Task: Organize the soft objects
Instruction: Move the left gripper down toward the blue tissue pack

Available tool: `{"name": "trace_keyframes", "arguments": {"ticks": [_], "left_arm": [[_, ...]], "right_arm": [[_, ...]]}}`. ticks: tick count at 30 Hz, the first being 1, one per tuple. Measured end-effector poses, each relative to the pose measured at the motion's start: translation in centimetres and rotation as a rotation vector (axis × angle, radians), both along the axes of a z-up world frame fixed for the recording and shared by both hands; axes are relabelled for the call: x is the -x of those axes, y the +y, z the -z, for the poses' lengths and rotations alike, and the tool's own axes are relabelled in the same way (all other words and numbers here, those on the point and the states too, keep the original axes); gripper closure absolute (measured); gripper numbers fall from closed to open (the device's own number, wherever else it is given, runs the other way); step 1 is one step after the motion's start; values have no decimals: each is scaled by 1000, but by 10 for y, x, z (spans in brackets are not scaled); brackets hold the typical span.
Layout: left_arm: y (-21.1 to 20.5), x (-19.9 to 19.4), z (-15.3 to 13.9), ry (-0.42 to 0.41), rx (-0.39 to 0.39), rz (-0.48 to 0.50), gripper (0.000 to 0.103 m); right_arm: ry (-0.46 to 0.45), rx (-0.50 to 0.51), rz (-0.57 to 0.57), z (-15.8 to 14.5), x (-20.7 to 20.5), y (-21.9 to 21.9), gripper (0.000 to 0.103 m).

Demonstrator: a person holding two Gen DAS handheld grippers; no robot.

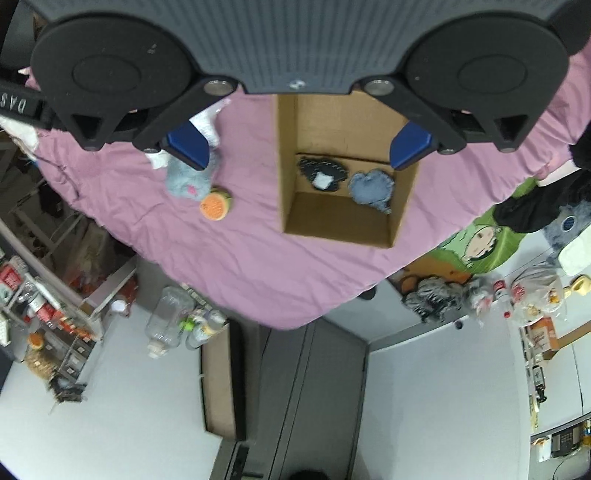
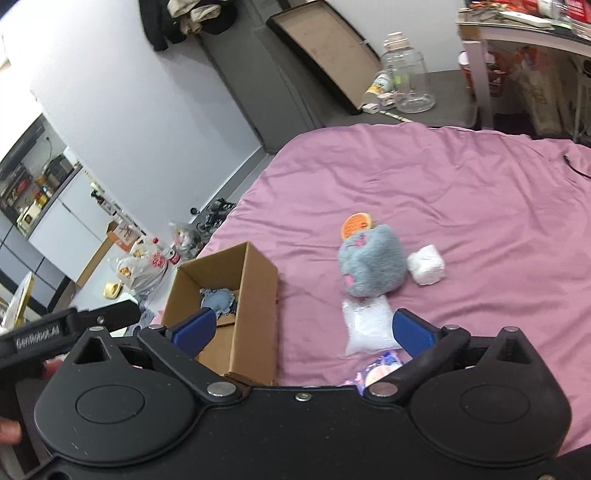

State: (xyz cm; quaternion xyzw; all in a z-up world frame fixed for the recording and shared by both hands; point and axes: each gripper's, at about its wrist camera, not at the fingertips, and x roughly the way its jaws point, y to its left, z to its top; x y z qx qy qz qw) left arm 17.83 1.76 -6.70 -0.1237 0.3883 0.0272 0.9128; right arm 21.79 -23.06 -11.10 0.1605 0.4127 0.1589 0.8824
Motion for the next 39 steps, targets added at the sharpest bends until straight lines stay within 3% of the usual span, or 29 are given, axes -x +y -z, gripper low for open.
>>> {"name": "trace_keyframes", "arguments": {"ticks": [4, 19, 39], "left_arm": [[-14, 5, 1, 15, -24, 27, 0], [-67, 17, 14, 65, -54, 50, 0], [-132, 2, 64, 146, -55, 24, 1]], "right_arm": [[30, -16, 12, -1, 1, -21, 0], [-1, -39, 4, -4, 15, -82, 0], [80, 23, 16, 28, -2, -104, 0]]}}
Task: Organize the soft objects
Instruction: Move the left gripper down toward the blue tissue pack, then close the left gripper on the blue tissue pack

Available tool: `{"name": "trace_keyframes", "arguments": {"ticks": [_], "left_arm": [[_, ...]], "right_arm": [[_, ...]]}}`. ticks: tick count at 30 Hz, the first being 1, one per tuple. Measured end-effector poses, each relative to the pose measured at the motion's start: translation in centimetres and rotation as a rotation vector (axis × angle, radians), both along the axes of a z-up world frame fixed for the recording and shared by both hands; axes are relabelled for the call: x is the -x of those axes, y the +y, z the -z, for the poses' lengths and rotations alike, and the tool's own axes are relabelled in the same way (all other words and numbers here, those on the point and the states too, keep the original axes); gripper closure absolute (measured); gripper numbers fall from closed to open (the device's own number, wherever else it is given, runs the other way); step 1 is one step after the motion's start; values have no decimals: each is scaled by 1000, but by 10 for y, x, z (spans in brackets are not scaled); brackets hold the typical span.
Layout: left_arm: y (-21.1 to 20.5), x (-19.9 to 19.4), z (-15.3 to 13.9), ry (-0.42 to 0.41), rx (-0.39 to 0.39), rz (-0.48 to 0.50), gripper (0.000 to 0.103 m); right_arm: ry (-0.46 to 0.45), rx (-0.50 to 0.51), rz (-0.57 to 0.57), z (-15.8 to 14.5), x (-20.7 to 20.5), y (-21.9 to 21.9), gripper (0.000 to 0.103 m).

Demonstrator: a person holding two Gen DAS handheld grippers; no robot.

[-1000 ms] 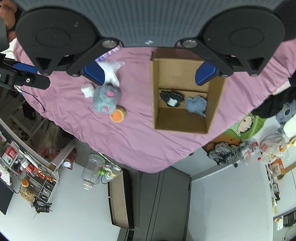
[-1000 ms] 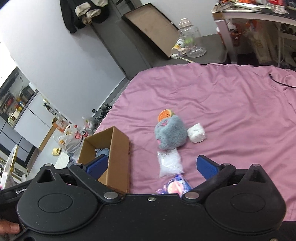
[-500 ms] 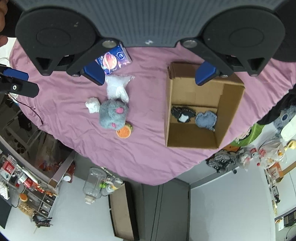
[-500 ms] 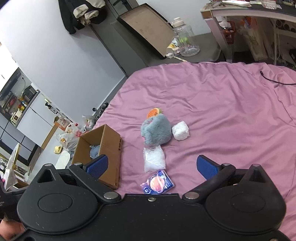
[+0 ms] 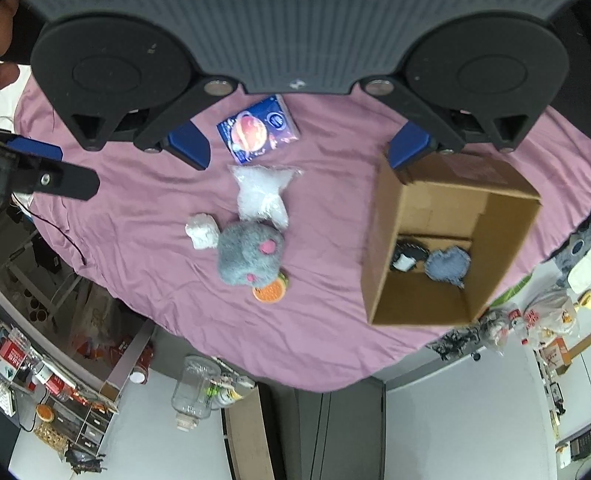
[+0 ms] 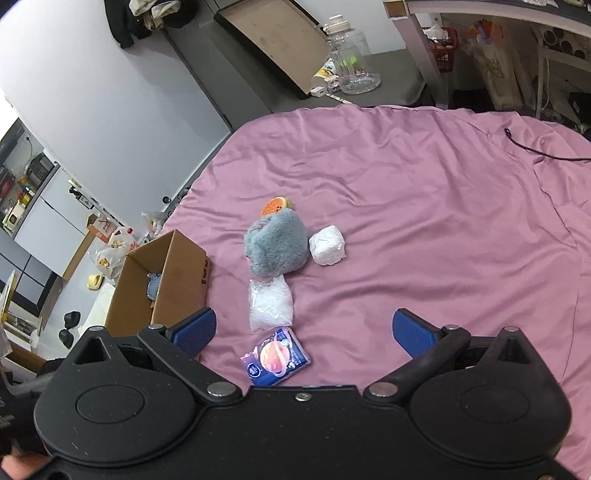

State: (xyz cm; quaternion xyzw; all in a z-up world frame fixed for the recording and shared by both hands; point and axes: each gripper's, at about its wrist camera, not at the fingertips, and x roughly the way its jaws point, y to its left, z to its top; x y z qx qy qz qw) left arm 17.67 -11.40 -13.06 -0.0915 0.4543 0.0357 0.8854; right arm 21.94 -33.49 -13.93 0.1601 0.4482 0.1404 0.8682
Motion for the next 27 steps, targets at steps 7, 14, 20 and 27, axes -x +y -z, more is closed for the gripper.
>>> {"name": "trace_keyframes", "arguments": {"ticks": [7, 14, 20, 27], "left_arm": [[-21, -12, 27, 48, 0, 19, 3], [-34, -24, 53, 99, 26, -7, 3], [-41, -37, 71, 110, 38, -51, 3], [-48, -51, 96, 157, 37, -102, 3]], "right_arm": [[18, -27, 15, 8, -11, -9, 0], [55, -27, 29, 20, -27, -15, 0], [87, -26, 28, 33, -43, -17, 0], [144, 13, 29, 55, -67, -12, 0]]}}
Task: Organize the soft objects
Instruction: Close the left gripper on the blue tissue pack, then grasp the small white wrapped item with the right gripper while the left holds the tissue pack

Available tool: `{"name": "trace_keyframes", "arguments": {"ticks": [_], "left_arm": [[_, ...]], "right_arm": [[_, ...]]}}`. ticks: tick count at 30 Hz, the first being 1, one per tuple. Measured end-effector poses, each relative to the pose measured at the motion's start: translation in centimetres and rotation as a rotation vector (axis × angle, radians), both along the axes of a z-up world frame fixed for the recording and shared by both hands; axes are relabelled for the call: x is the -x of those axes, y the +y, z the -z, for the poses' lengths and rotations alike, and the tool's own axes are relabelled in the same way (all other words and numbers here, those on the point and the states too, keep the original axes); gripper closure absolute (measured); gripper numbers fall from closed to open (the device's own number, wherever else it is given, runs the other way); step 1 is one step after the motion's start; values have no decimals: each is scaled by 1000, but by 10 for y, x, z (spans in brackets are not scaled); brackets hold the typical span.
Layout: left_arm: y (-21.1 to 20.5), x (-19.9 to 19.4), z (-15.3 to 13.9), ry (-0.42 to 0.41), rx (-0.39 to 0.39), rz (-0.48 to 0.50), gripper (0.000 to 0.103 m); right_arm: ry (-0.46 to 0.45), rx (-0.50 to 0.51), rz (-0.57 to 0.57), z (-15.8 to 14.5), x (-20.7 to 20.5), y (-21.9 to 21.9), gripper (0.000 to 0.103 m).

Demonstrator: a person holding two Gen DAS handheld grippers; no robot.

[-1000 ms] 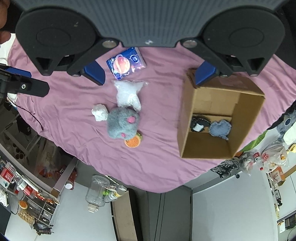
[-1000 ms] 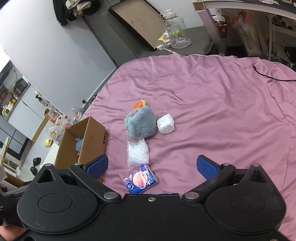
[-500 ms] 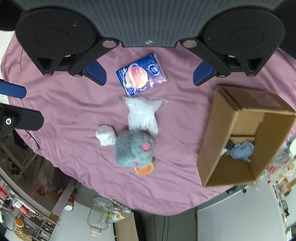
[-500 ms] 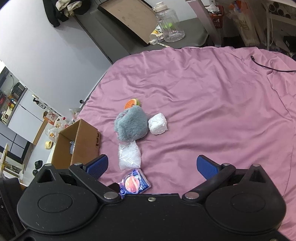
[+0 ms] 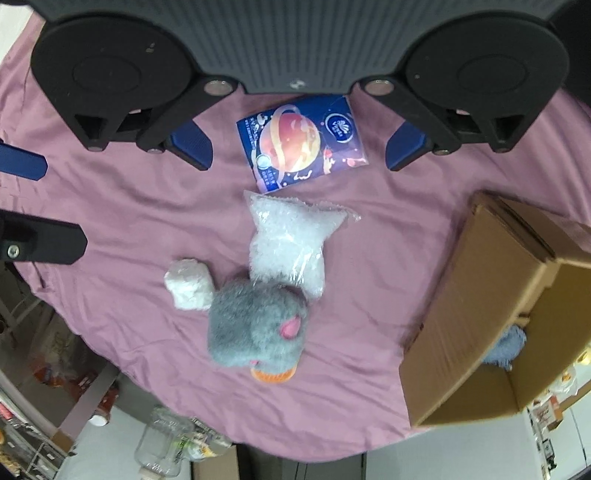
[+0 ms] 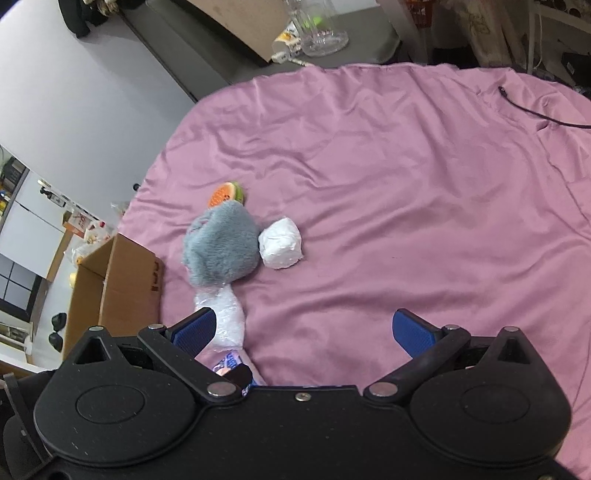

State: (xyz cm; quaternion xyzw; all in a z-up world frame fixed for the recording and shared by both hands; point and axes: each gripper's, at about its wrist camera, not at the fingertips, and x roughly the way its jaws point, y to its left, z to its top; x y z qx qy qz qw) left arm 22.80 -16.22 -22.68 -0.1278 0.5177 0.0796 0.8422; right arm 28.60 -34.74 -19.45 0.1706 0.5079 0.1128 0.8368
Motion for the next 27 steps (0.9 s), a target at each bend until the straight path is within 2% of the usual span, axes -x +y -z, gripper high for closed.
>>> {"name": "trace_keyframes", "arguments": {"ticks": [3, 5, 7, 9, 11, 17, 23, 27], "left_arm": [[-3, -3, 13, 46, -27, -10, 3], [2, -6, 21, 75, -1, -31, 7], [9, -7, 25, 85, 37, -56, 26], [13, -7, 24, 78, 42, -71, 28], [14, -8, 18, 68, 13, -85, 28], [29, -13, 6, 53, 41, -116, 29], [39, -18, 6, 50, 72, -138, 29], [44, -18, 7, 54, 93, -137, 29]], "right_arm": [[13, -12, -1, 7, -8, -1, 0], [3, -28, -12, 7, -12, -1, 0], [1, -38, -21, 10, -19, -2, 1], [8, -38, -23, 13, -26, -1, 2], [12, -33, -34, 16, -33, 3, 5], [13, -7, -71, 23, -53, 15, 10], [37, 10, -63, 33, -76, 22, 19], [39, 30, -80, 38, -80, 32, 21]]}}
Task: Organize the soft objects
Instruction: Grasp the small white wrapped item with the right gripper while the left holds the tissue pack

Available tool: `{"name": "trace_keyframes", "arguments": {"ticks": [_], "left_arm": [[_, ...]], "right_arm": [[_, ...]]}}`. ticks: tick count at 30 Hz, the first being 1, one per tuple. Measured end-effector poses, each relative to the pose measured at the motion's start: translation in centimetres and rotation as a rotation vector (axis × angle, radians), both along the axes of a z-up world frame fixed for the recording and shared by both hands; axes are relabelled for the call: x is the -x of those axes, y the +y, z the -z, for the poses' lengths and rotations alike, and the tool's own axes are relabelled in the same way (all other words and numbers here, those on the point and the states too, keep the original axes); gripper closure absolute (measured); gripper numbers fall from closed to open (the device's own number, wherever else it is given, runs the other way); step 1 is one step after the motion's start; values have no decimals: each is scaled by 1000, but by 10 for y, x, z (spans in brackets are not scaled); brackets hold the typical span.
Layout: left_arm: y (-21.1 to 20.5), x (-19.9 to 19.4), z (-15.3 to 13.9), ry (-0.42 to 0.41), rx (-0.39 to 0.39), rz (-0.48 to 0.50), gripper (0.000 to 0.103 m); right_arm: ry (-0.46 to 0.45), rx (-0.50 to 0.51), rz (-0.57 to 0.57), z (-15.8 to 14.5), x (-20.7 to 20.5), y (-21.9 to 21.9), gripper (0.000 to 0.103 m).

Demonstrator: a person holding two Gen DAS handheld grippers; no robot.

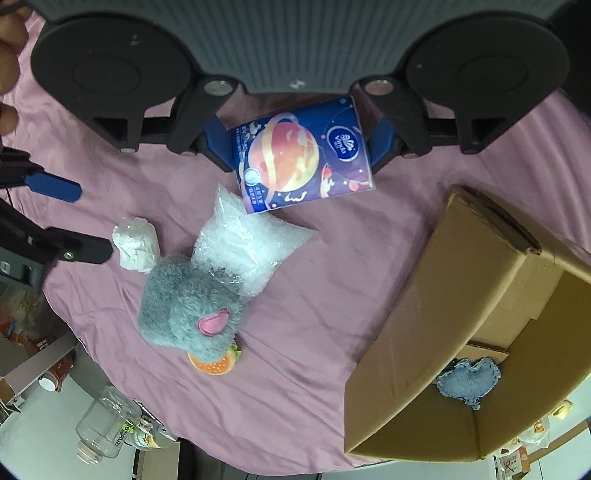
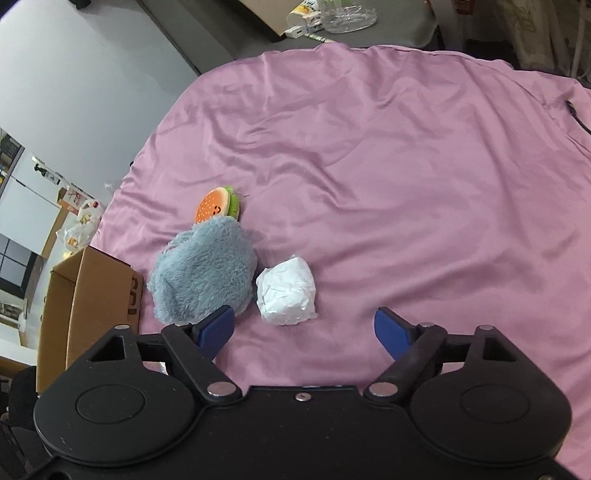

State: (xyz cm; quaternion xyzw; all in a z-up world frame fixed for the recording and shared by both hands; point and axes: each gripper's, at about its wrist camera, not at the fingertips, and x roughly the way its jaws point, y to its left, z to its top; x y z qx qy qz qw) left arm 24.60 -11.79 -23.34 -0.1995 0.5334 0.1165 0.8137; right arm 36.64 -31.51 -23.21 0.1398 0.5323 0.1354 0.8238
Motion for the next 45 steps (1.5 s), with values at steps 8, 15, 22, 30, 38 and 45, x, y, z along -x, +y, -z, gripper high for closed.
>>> {"name": "trace_keyframes", "arguments": {"ticks": [8, 15, 22, 30, 38, 45], "left_arm": [[8, 1, 0, -6, 34, -2, 29], [14, 9, -3, 8, 63, -28, 29], [14, 18, -15, -19, 105, -28, 29], [15, 33, -39, -47, 121, 9, 29], [23, 44, -72, -108, 113, 59, 29], [40, 47, -94, -146, 120, 94, 29]], "right_arm": [[-21, 62, -31, 8, -14, 28, 21], [-20, 149, -81, 23, -14, 43, 61], [-30, 149, -42, 7, 22, 28, 61], [-81, 145, 17, -18, 45, 13, 61], [-156, 127, 52, -39, 61, 14, 61], [-213, 75, 92, -57, 77, 14, 61]]}}
